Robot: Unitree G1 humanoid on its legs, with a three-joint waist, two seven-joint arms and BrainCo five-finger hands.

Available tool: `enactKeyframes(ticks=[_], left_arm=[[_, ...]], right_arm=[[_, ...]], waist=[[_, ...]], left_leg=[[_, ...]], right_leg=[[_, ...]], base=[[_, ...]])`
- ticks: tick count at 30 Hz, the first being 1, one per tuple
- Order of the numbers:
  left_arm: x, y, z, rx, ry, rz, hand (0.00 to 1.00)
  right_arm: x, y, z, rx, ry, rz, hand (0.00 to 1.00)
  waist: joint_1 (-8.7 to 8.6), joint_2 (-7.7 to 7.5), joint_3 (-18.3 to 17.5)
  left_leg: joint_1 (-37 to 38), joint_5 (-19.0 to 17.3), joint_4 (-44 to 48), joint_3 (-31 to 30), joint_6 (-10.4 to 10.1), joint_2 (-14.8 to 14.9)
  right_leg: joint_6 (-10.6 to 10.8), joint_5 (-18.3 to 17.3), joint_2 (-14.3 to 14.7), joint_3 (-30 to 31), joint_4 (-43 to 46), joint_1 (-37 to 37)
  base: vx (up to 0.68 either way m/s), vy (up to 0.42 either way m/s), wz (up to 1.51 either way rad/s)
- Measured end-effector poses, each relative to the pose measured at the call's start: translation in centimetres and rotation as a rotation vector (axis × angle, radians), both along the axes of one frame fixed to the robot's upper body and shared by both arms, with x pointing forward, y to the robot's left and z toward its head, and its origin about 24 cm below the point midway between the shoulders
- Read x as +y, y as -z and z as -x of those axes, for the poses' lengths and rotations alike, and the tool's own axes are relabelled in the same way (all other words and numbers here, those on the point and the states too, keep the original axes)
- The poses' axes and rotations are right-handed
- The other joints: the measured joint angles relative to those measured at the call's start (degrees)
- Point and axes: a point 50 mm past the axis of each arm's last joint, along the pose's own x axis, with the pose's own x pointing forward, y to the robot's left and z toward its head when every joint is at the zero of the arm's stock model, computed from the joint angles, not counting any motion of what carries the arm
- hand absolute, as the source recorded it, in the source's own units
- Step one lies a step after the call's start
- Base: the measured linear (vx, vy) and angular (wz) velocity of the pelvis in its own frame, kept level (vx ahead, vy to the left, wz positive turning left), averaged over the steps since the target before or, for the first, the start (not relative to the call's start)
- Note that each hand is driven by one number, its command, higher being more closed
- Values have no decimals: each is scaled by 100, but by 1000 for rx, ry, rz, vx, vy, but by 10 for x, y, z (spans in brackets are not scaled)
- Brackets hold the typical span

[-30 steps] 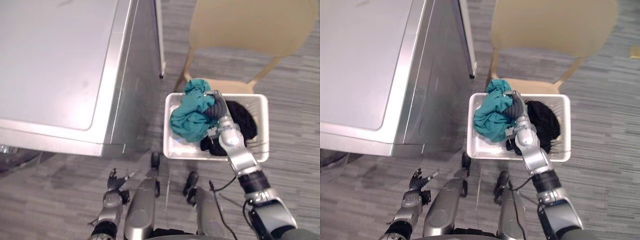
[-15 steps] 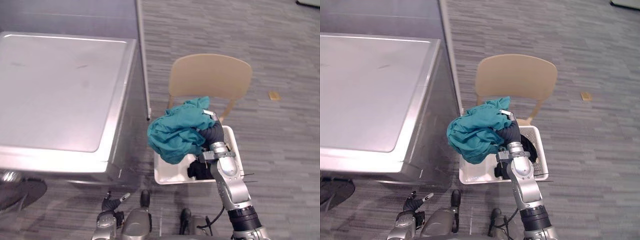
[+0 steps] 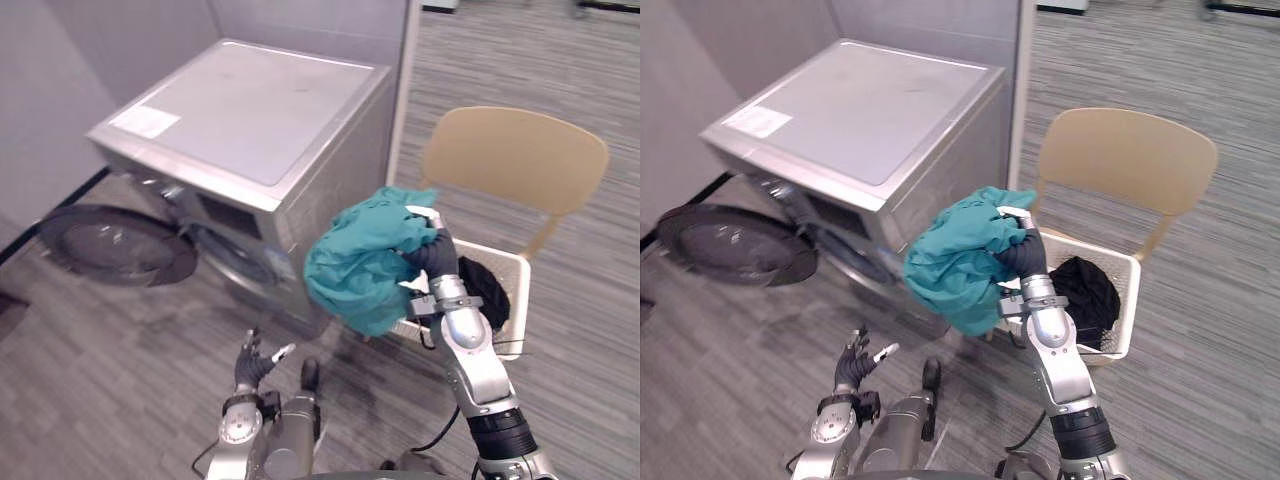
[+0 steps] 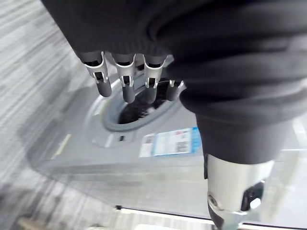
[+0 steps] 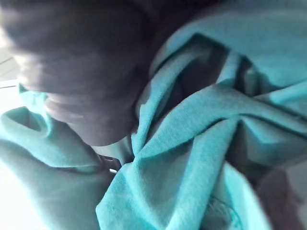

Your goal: Pick up the laundry basket with both hands and put the clothes into the washing machine.

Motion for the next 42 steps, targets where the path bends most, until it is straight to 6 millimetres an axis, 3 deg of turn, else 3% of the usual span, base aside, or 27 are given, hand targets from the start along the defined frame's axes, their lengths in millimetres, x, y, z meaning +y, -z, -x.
enactKeyframes(ticks=[2, 4, 6, 9, 13, 14, 18, 19, 25, 33, 35, 37, 42], left_arm=[[-14, -17, -16, -89, 98, -34, 0], [-32, -30, -25, -149, 176, -35, 0], [-45, -38, -31, -190, 255, -51, 0], [-54, -40, -30, -208, 327, -109, 0], [-48, -41, -35, -217, 346, -175, 0], [-46, -41, -35, -219, 351, -214, 100], [-43, -40, -43, -223, 341, -293, 100], [-41, -41, -46, -231, 327, -314, 100], [-32, -45, -50, -252, 249, -331, 100], [-7, -18, -36, -103, 98, -244, 100], [-1, -14, -32, -82, 52, -215, 100], [17, -10, -27, -57, -48, -179, 100], [53, 8, -5, 32, -200, -168, 100]], right_arm=[[3, 12, -4, 53, -28, 34, 100], [6, 17, -6, 75, -48, 54, 100], [18, 20, -11, 91, -98, 61, 100], [49, 19, -10, 90, -216, 65, 100], [74, 17, -16, 100, -314, 71, 100], [79, 17, -17, 111, -337, 58, 100], [92, 20, -13, 143, -403, 13, 100], [96, 21, -11, 157, -425, -14, 0], [98, 27, -6, 208, -463, -132, 0], [87, 56, 12, 268, -447, -58, 0], [76, 67, 15, 289, -392, 3, 0], [54, 76, 16, 312, -290, 59, 0], [-2, 74, 23, 286, -70, 164, 0]], waist=[[-42, 38, -35], [-71, 99, -80], [-123, -50, -153], [-23, -227, -263], [14, -269, -289], [14, -274, -292], [14, -306, -314], [2, -333, -346], [-2, -409, -485], [-25, -417, -517], [-5, -427, -526], [-13, -429, -544], [-42, -424, -563]], left_leg=[[770, -255, -495, 77, -127, 100], [1303, -166, -1723, -8, -250, 153], [1392, -58, -2169, -25, -363, 129], [1400, 33, -2171, 6, -231, -99], [1403, 128, -2184, -9, -95, -238], [1429, 186, -2252, -8, -75, -263], [1460, 323, -2455, -52, -89, -282], [1473, 367, -2522, -76, -96, -268], [1528, 536, -2702, -117, -177, -135], [1670, 628, -2898, -147, -298, 6], [1697, 627, -2939, -164, -293, -15], [1691, 629, -2974, -161, -264, 10], [1732, 701, -3042, -148, -249, 26]], right_leg=[[43, 269, 0, -328, -272, 1], [111, 383, 66, -581, -340, -27], [179, 424, -38, -701, -192, -205], [354, 594, -219, -567, -202, -226], [427, 756, -324, -534, -248, -197], [425, 800, -342, -527, -258, -198], [407, 877, -337, -528, -290, -199], [392, 888, -320, -530, -310, -199], [340, 920, -178, -536, -361, -205], [298, 844, -35, -481, -244, -209], [331, 785, -38, -468, -176, -208], [341, 769, 31, -466, -249, -205], [305, 791, 54, -465, -303, -200]], base=[[-189, 64, 85], [-168, 122, 73], [-145, 155, 45], [-103, 136, -4], [-119, 115, 6], [-93, 49, 1], [-112, 11, 2], [-68, -23, 1], [-2, -70, 0], [25, -66, -1], [17, -53, 3], [24, -36, -2], [57, -31, -2]])
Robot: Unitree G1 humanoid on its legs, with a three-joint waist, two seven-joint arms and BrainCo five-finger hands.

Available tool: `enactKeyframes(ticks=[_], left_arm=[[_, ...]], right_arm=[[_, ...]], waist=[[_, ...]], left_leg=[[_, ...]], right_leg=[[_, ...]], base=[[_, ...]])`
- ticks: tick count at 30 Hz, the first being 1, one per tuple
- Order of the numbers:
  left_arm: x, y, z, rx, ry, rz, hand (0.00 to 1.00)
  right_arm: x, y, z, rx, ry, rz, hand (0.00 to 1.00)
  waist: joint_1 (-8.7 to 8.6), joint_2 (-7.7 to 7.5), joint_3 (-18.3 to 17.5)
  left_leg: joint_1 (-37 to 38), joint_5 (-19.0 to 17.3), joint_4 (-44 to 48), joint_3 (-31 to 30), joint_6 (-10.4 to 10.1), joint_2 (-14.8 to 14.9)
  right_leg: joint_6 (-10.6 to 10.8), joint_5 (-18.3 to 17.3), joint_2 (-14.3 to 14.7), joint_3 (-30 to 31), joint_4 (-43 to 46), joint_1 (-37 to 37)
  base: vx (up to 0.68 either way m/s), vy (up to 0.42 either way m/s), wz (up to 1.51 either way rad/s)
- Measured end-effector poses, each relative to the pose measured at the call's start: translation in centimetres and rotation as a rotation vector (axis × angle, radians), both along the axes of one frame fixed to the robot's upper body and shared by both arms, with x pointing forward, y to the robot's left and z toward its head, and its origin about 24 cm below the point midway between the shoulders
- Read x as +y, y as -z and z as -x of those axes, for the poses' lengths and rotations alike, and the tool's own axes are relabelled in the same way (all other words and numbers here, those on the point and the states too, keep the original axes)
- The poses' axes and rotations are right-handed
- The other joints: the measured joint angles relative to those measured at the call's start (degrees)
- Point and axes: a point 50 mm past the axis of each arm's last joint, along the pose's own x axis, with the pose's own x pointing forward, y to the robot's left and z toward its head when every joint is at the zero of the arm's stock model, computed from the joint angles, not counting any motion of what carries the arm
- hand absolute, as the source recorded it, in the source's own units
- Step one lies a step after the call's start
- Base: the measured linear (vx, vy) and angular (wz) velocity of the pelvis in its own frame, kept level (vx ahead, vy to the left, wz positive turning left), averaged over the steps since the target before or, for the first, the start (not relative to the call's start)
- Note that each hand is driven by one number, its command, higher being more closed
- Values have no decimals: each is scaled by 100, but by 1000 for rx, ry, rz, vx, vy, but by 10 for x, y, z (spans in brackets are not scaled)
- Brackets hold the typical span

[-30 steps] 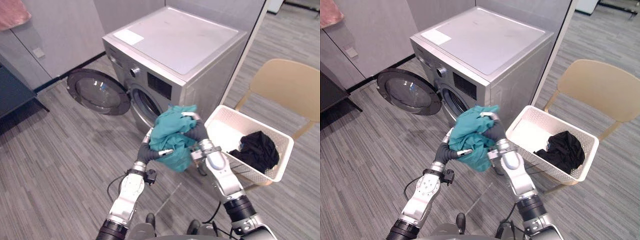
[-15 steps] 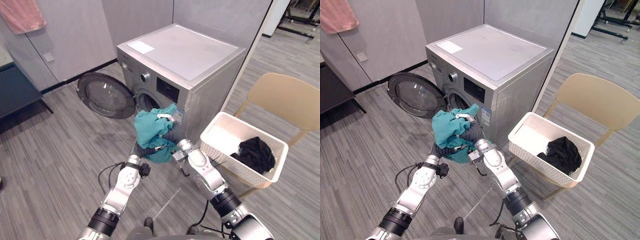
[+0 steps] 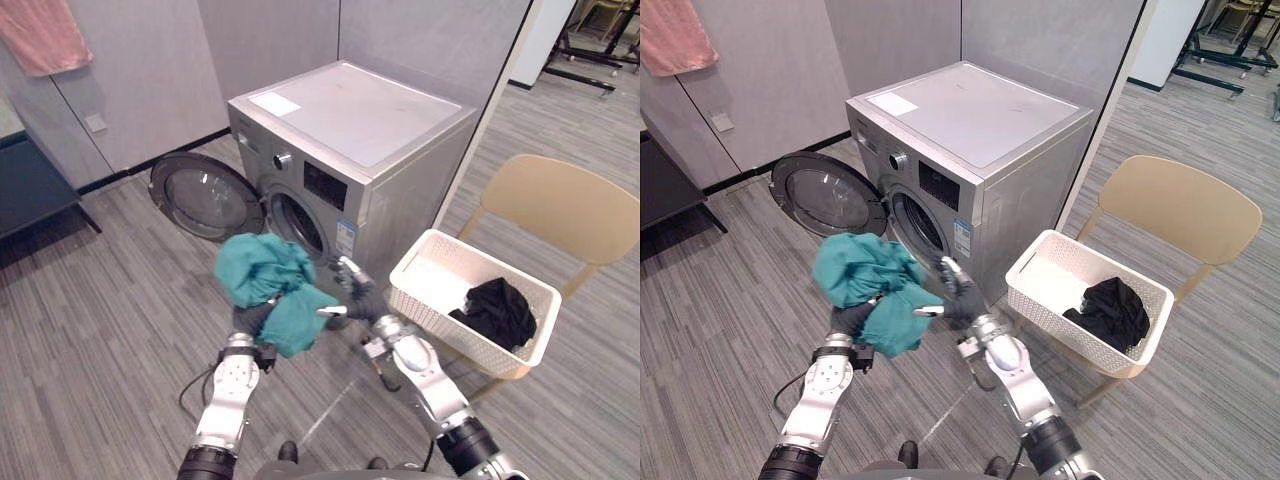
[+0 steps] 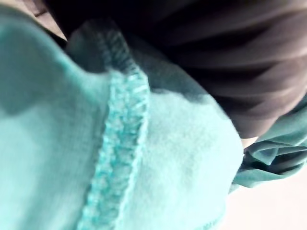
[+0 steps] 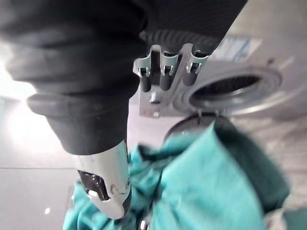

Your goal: Pick up the laundry basket with both hands and put the clothes into the washing machine.

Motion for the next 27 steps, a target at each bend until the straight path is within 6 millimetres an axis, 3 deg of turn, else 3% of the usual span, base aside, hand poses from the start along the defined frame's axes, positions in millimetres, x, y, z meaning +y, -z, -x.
enactKeyframes(ticks=[2, 6, 9, 10, 12, 15, 18, 20, 22, 23, 24, 25, 26, 27], left_arm=[[16, 17, 14, 74, -76, 35, 100], [34, 45, 39, 212, -179, 77, 100], [39, 63, 55, 313, -216, 96, 100], [39, 64, 55, 321, -218, 98, 100], [40, 66, 57, 331, -225, 101, 100], [41, 76, 64, 387, -246, 122, 100], [45, 89, 80, 465, -295, 142, 100], [47, 92, 89, 486, -315, 148, 100], [47, 95, 99, 509, -323, 149, 100], [47, 97, 103, 522, -327, 152, 100], [46, 97, 104, 526, -327, 153, 100], [47, 95, 105, 521, -327, 147, 100], [49, 91, 101, 498, -323, 137, 100], [51, 88, 100, 491, -323, 126, 100]], right_arm=[[-23, 8, 8, 26, 76, 64, 0], [-44, 34, 27, 130, 122, 196, 0], [-68, 78, 45, 341, 191, 300, 0], [-72, 85, 48, 372, 207, 322, 0], [-84, 102, 57, 464, 258, 373, 0], [-95, 115, 60, 537, 310, 428, 0], [-94, 123, 56, 580, 328, 435, 0], [-87, 122, 50, 574, 324, 422, 0], [-85, 121, 46, 562, 329, 420, 0], [-88, 123, 51, 578, 339, 424, 0], [-89, 124, 53, 590, 346, 425, 0], [-91, 128, 60, 613, 350, 428, 0], [-88, 132, 65, 639, 347, 422, 0], [-84, 134, 68, 649, 342, 413, 0]], waist=[[-22, -9, -9], [-12, -48, -28], [-25, -83, 53], [-16, -87, 93], [-8, -78, 145], [-21, -61, 274], [38, -113, 462], [68, -165, 498], [138, -201, 537], [123, -224, 568], [78, -225, 582], [-15, -245, 617], [-66, -215, 706], [-95, -186, 760]], left_leg=[[-17, -1, 1, 4, -1, -2], [-232, -2, 56, -24, -4, -46], [-735, 6, 339, -386, -11, -177], [-825, 12, 355, -464, -4, -209], [-1136, -76, 398, 127, 186, -50], [-1326, -77, 500, 1873, 189, 101], [-1325, 208, 683, 1995, 342, 69], [-1464, -172, 1114, 1916, 420, 43], [-1602, -677, 1701, 1820, 494, -87], [-1607, -1014, 1955, 1694, 550, -228], [-1581, -1109, 2036, 1593, 599, -344], [-1481, -1283, 2206, 1364, 706, -521], [-1369, -1443, 2343, 1180, 806, -571], [-1343, -1505, 2414, 1051, 838, -571]], right_leg=[[2, -1, 2, 7, -23, -5], [40, -118, -46, -8, 153, -243], [31, -353, -321, -434, 521, -491], [0, -414, -404, -589, 544, -489], [-31, -460, -556, -1119, 466, -490], [-9, -478, -832, -1716, 478, -478], [204, -428, -1016, -1974, 561, -269], [342, -435, -1149, -2041, 600, -176], [531, -543, -1456, -2047, 920, -107], [637, -614, -1806, -1889, 1481, -100], [602, -593, -2015, -1699, 1877, -136], [158, -365, -2249, -981, 2676, -392], [-344, 49, -2190, 9, 3443, -831], [-194, -52, -1997, 483, 3737, -1028]], base=[[75, -21, 0], [53, -27, 7], [2, -40, 69], [-58, -19, 109], [-50, -5, 118], [67, 80, 109], [152, 65, 66], [174, 96, 35], [147, 156, 27], [94, 146, 48], [161, 195, 96], [250, 201, 107], [276, 189, 101], [324, 152, 85]])
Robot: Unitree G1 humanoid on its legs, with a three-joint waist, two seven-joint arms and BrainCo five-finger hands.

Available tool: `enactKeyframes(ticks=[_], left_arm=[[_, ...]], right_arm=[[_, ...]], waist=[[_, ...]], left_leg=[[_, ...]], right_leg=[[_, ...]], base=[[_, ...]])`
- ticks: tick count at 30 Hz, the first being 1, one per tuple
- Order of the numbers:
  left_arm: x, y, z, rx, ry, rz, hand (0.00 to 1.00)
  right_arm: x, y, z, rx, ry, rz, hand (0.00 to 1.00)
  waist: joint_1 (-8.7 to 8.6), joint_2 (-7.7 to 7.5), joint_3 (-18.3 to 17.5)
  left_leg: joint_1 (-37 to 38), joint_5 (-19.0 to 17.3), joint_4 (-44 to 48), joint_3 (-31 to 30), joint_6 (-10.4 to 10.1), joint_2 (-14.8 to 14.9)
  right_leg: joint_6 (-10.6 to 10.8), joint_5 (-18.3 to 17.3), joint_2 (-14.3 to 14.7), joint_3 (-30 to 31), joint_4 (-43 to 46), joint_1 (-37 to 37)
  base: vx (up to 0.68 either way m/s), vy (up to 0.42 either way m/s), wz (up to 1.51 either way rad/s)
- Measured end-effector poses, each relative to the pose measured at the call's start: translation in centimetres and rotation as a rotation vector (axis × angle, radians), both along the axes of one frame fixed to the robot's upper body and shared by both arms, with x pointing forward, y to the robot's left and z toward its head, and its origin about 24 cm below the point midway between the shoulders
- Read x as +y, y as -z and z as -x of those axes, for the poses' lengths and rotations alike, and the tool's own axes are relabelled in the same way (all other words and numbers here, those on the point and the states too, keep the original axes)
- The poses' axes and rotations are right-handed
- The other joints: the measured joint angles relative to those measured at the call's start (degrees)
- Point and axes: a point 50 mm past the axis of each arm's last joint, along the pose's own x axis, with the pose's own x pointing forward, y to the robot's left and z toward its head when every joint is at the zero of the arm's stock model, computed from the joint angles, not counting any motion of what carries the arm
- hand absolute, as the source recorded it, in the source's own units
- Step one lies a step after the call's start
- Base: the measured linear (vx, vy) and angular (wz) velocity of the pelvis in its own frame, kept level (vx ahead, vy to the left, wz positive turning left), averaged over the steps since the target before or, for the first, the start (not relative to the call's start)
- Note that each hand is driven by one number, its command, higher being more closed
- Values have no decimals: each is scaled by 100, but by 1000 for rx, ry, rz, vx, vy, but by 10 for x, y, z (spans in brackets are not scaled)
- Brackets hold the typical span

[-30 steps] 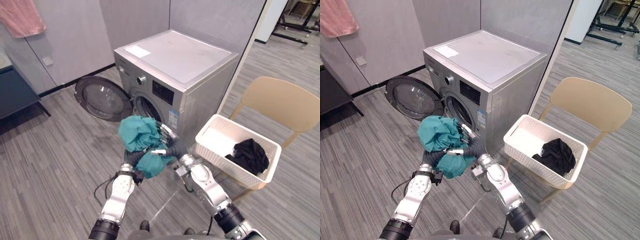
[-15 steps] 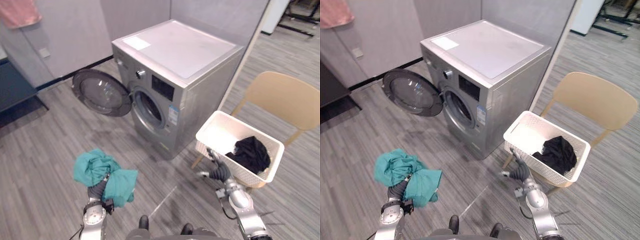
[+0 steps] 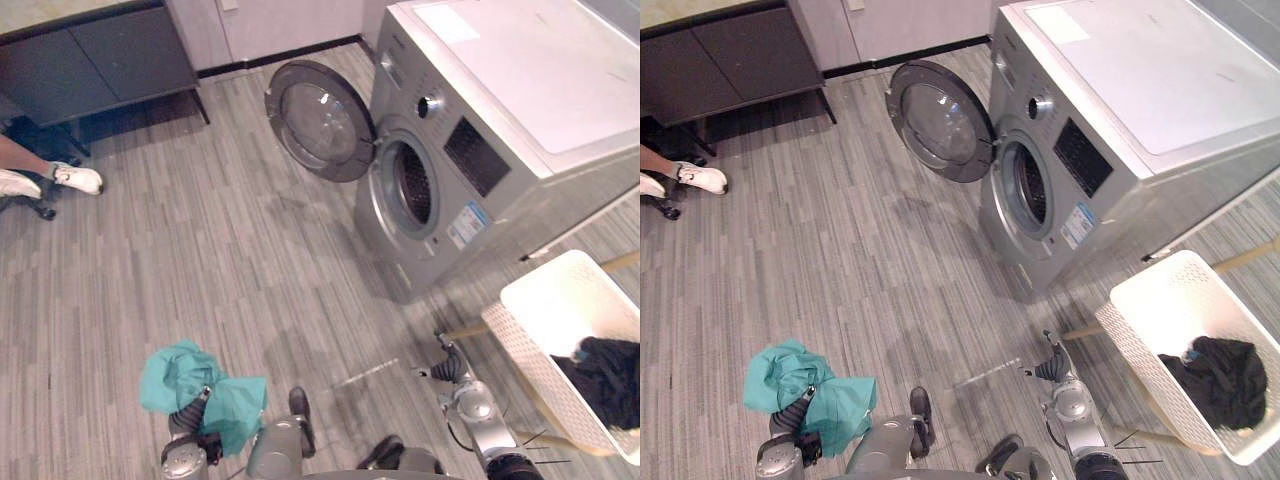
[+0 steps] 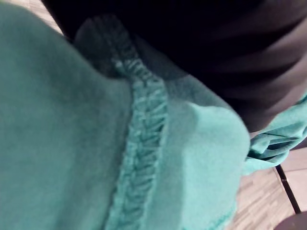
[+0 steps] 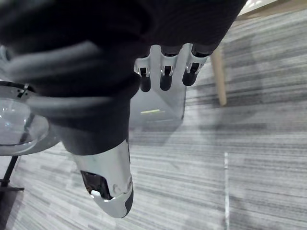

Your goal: Pick up the laundry basket with both hands and put the clothes into the washing machine.

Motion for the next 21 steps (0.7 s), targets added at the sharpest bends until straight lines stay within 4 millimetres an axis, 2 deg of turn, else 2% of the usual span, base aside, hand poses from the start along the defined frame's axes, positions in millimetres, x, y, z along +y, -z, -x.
enactKeyframes(ticks=[1, 2, 4, 5, 6, 7, 8, 9, 10, 11, 12, 13, 14, 15, 16, 17, 18, 19, 20, 21], left_arm=[[4, -2, -1, -2, 3, -15, 100], [6, -5, -6, -16, 10, -26, 100], [6, -8, -10, -32, 21, -32, 100], [2, -8, -14, -37, 40, -25, 100], [-1, -8, -17, -42, 52, -22, 100], [-4, -9, -23, -51, 70, -17, 100], [-7, -10, -29, -58, 86, -12, 100], [-9, -9, -32, -59, 94, -9, 100], [-13, -10, -37, -67, 117, -6, 100], [-15, -11, -39, -75, 127, -4, 100], [-22, -10, -39, -83, 119, 19, 100], [-25, -9, -39, -89, 113, 36, 100], [-29, -9, -38, -94, 108, 52, 100], [-36, -8, -38, -96, 122, 71, 100], [-43, -10, -43, -111, 150, 86, 100], [-49, -14, -50, -138, 170, 98, 100], [-55, -21, -56, -182, 182, 105, 100], [-57, -24, -59, -205, 182, 107, 100], [-57, -26, -60, -216, 182, 106, 100], [-56, -28, -61, -225, 180, 102, 100]], right_arm=[[7, 0, -1, -6, -2, -19, 0], [11, 0, -1, -8, -11, -27, 0], [14, -2, -4, -23, -21, -31, 0], [14, -7, -10, -51, -22, -29, 0], [13, -9, -12, -60, -20, -29, 0], [14, -11, -15, -71, -18, -30, 0], [12, -11, -14, -71, -15, -26, 0], [11, -10, -11, -65, -13, -22, 0], [10, -9, -6, -62, -13, -19, 0], [11, -10, -5, -67, -15, -21, 0], [13, -17, -10, -101, -29, -25, 0], [13, -24, -14, -136, -39, -23, 0], [14, -32, -19, -171, -52, -21, 0], [16, -47, -26, -249, -64, -15, 0], [17, -53, -29, -283, -58, -18, 0], [18, -58, -31, -310, -48, -24, 0], [18, -62, -33, -332, -32, -40, 0], [18, -62, -33, -338, -24, -45, 0], [18, -62, -33, -338, -18, -45, 0], [20, -60, -31, -333, -9, -52, 0]], waist=[[-45, 13, 65], [-94, -42, 125], [-169, -170, 241], [-239, -135, 289], [-270, -138, 325], [-316, -123, 383], [-358, -159, 362], [-361, -166, 345], [-359, -97, 335], [-465, -61, 336], [-499, 163, 360], [-486, 251, 401], [-457, 301, 429], [-295, 358, 439], [-282, 350, 439], [-277, 296, 450], [-236, 236, 450], [-194, 225, 453], [-165, 216, 457], [-134, 212, 460]], left_leg=[[60, -80, 14, -216, 29, 5], [158, -126, -54, -310, 35, -21], [390, -200, -231, -428, 28, -181], [514, -302, -306, -481, 17, -199], [617, -332, -378, -501, 12, -201], [883, -314, -624, -553, -87, -267], [1110, -361, -741, -611, -182, -334], [1229, -452, -740, -639, -309, -354], [1429, -686, -623, -694, -639, -308], [1393, -789, -164, -682, -819, -208], [840, -739, 1470, -430, -994, 256], [585, -511, 2270, -351, -1083, 499], [327, -71, 3016, -277, -1022, 742], [-199, 99, 4386, -269, -942, 1245], [-493, 49, 4753, -285, -861, 1362], [-733, -17, 4801, -291, -750, 1376], [-973, -122, 4497, -223, -584, 1385], [-1088, -173, 4137, -247, -502, 1393], [-1137, -188, 3838, -297, -480, 1386], [-1148, -190, 3031, -451, -480, 1293]], right_leg=[[348, -374, 490, 590, 294, -356], [425, -566, 811, 774, 266, -639], [458, -641, 1006, 670, -210, -986], [546, -553, 1218, 427, -1120, -1217], [614, -419, 1303, 231, -1627, -1252], [655, 35, 1442, -143, -2740, -1221], [573, 467, 1523, -357, -3528, -1232], [449, 639, 1576, -393, -3612, -1269], [-62, 898, 1653, -387, -3470, -1225], [-502, 1133, 1691, -422, -3332, -1123], [-658, 842, 1929, -604, -3225, -842], [-658, 745, 2103, -578, -3239, -674], [-680, 655, 2262, -508, -3272, -495], [-734, 536, 2554, -236, -3309, -111], [-756, 512, 2625, -133, -3385, 122], [-752, 504, 2627, 31, -3494, 324], [-751, 504, 2594, 285, -3625, 543], [-737, 495, 2592, 498, -3685, 673], [-668, 455, 2576, 629, -3702, 759], [-446, 297, 2552, 974, -3673, 902]], base=[[295, 107, 81], [250, 78, 73], [270, 45, 42], [387, 46, 30], [423, 25, 26], [435, 0, 31], [482, -17, 35], [578, -55, 49], [514, -67, 57], [814, -144, 47], [699, -118, 15], [695, -120, -30], [635, -40, -91], [709, -15, -105], [678, 21, -101], [499, 57, -73], [439, 97, -84], [410, 121, -94], [369, 187, -110], [341, 260, -136]])
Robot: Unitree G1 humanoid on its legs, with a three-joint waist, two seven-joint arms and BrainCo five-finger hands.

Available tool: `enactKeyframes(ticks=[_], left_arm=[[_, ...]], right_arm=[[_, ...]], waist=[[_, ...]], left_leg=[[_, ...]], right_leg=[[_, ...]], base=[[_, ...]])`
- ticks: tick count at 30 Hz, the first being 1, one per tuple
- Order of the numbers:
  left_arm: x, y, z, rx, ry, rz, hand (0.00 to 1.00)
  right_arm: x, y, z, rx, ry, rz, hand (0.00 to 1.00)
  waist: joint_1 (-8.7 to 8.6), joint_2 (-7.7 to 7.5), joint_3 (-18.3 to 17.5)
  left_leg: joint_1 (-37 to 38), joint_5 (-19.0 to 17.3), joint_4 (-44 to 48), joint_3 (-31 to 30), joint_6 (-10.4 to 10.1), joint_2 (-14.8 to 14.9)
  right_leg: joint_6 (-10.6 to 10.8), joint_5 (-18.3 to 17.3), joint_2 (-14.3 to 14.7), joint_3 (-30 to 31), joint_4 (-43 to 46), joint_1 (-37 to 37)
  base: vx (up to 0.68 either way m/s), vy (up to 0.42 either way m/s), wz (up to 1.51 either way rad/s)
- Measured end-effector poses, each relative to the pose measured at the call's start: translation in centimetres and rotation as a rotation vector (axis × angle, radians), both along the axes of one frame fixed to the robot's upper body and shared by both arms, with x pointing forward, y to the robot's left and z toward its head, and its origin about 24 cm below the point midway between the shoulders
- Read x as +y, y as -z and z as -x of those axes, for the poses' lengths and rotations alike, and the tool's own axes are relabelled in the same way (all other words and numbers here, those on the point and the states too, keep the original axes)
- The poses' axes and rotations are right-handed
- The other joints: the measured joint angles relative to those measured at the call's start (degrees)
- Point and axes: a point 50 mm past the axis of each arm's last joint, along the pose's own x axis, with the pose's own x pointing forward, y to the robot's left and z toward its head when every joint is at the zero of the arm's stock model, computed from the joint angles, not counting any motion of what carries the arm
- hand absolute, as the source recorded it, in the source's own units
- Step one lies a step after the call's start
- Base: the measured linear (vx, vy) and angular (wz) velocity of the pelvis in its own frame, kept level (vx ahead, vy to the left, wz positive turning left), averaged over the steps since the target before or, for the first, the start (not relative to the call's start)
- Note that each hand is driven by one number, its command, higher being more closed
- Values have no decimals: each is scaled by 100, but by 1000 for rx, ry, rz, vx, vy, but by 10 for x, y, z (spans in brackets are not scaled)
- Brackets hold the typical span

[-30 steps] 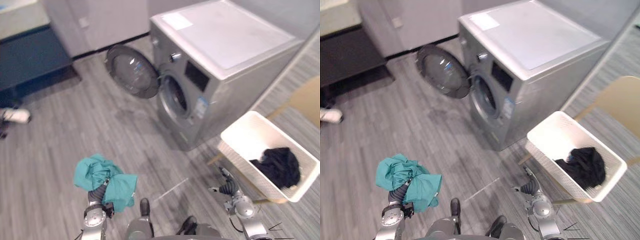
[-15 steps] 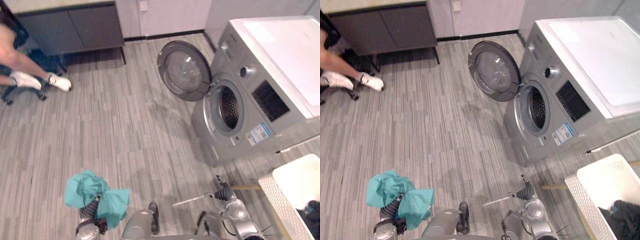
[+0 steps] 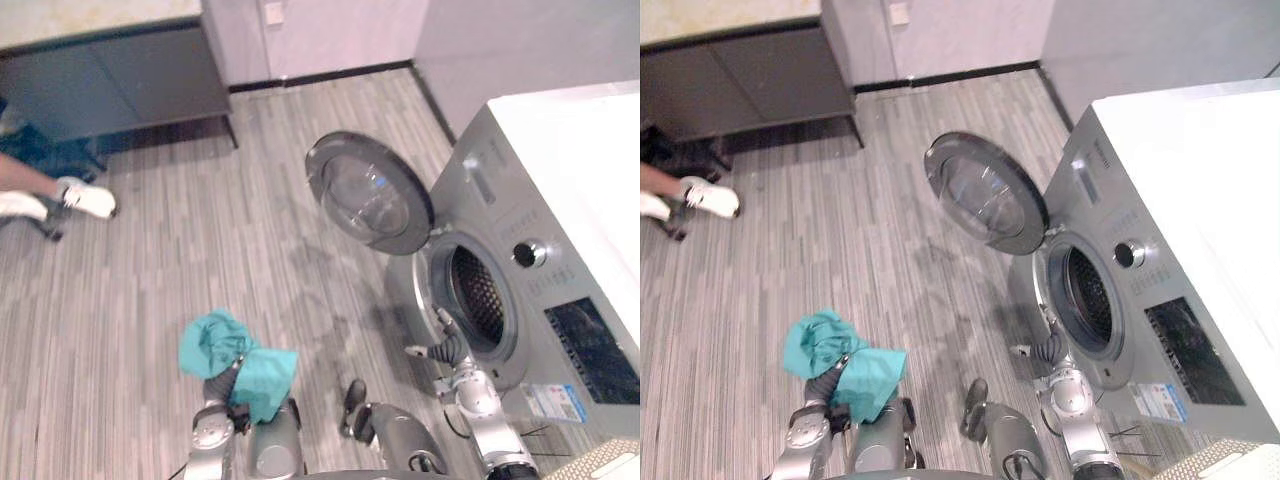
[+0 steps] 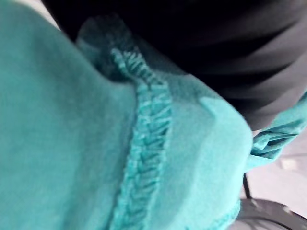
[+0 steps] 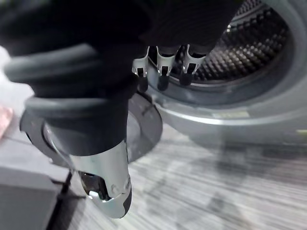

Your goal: Pick up the laundry basket with both hands and put the clothes into the washing machine.

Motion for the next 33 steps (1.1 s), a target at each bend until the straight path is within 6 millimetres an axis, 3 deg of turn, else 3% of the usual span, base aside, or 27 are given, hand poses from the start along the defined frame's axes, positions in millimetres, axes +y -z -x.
enactKeyframes(ticks=[2, 3, 4, 5, 7, 9, 10, 12, 13, 14, 16, 20, 23, 24, 25, 27, 30, 31, 33], left_arm=[[0, 0, -1, -2, 4, -3, 100], [-2, 0, 0, -2, 2, 5, 100], [-2, 6, 2, 28, 3, 8, 100], [0, 6, 2, 32, 5, 1, 100], [3, 3, 1, 22, 4, -11, 100], [5, 3, 3, 24, 0, -17, 100], [8, 4, 5, 28, -7, -22, 100], [14, 6, 12, 48, -12, -39, 100], [17, 7, 13, 56, -8, -49, 100], [21, 7, 13, 62, -11, -58, 100], [27, 8, 7, 71, -2, -74, 100], [28, 15, 10, 105, -15, -63, 100], [22, 21, 13, 130, -13, -39, 100], [18, 20, 10, 124, 4, -37, 100], [16, 20, 10, 121, 10, -35, 100], [11, 22, 10, 125, 35, -34, 100], [3, 23, 7, 128, 71, -29, 100], [-2, 22, 2, 119, 100, -31, 100], [-1, 18, -8, 102, 120, -46, 100]], right_arm=[[1, 2, 3, 10, 4, -8, 0], [-1, 2, 5, 13, 3, 3, 0], [5, 5, 4, 24, 9, -24, 0], [9, 7, 6, 28, 11, -43, 0], [13, 13, 16, 53, 18, -63, 0], [15, 12, 14, 46, 13, -67, 0], [20, 8, 8, 26, -1, -76, 0], [30, 9, 0, 26, -32, -90, 0], [35, 15, -5, 53, -54, -89, 0], [36, 21, -11, 85, -64, -85, 0], [33, 29, -13, 128, -63, -69, 0], [20, 35, -6, 164, -52, -32, 0], [6, 39, -2, 190, -38, 9, 0], [3, 43, 1, 213, -25, 11, 0], [0, 46, 3, 227, -17, 17, 0], [-10, 56, 12, 282, 36, 17, 0], [-18, 66, 21, 335, 97, 5, 0], [-23, 68, 25, 347, 127, 7, 0], [-18, 70, 25, 355, 133, -15, 0]], waist=[[103, 41, -4], [147, 176, -59], [141, 140, -12], [110, 67, -46], [109, -127, -149], [127, -175, -178], [134, -193, -188], [140, -284, -225], [135, -302, -237], [154, -310, -249], [53, -238, -218], [-49, -205, -199], [-71, -98, -139], [-73, -77, -117], [-71, -62, -111], [-55, -42, -59], [-74, -12, -30], [-62, 52, 53], [-73, -111, 144]], left_leg=[[233, 142, -1631, -769, -212, -239], [452, 345, -2568, -1370, -445, -273], [595, 616, -2538, -1420, -711, -267], [622, 511, -2472, -1308, -656, -307], [658, 188, -2051, -714, -425, -324], [779, 42, -1938, -169, -323, -182], [922, 0, -2036, 338, -261, -46], [1260, -38, -2300, 1196, -191, 52], [1494, -89, -2381, 1698, -149, 107], [1662, -239, -2370, 2098, -199, 193], [1682, -320, -2226, 2216, -277, 319], [1829, -304, -1629, 2154, -257, 590], [1667, 139, -526, 1615, 116, 851], [1308, 297, 7, 968, 51, 792], [1217, 130, 110, 705, -28, 691], [932, -311, -159, -163, -307, 187], [880, -283, -1596, -624, -366, -261], [940, 127, -2269, -746, -401, -348], [887, 136, -2285, -561, -395, -461]], right_leg=[[345, -298, -14, 533, 279, -17], [548, -520, 98, 772, 518, -129], [797, -850, 95, 1114, 810, -207], [812, -836, 43, 1215, 842, -238], [1034, -853, -58, 1752, 781, -277], [1161, -688, -98, 1970, 696, -399], [1112, -443, -184, 1713, 602, -576], [1000, -401, -614, 414, 847, -856], [815, -469, -985, -864, 937, -837], [412, -571, -1237, -2103, 876, -739], [407, -550, -1289, -2512, 891, -730], [431, -696, -972, -1863, 1071, -804], [386, -753, -657, -1347, 1015, -616], [342, -752, -551, -1141, 872, -477], [332, -754, -510, -1042, 821, -438], [310, -761, -423, -769, 731, -302], [380, -727, -397, -540, 694, -280], [470, -741, -333, -398, 763, -342], [624, -739, -471, -204, 882, -565]], base=[[286, 294, -151], [249, 421, -176], [219, 410, -160], [268, 497, -132], [199, 354, -107], [88, 221, -152], [17, 211, -227], [-23, 156, -212], [-16, 73, -205], [-8, 54, -189], [25, 1, -122], [122, -111, -95], [112, -107, -96], [105, -67, -67], [170, -50, -80], [158, 14, -72], [127, 106, -59], [119, 181, -68], [98, 174, -52]])
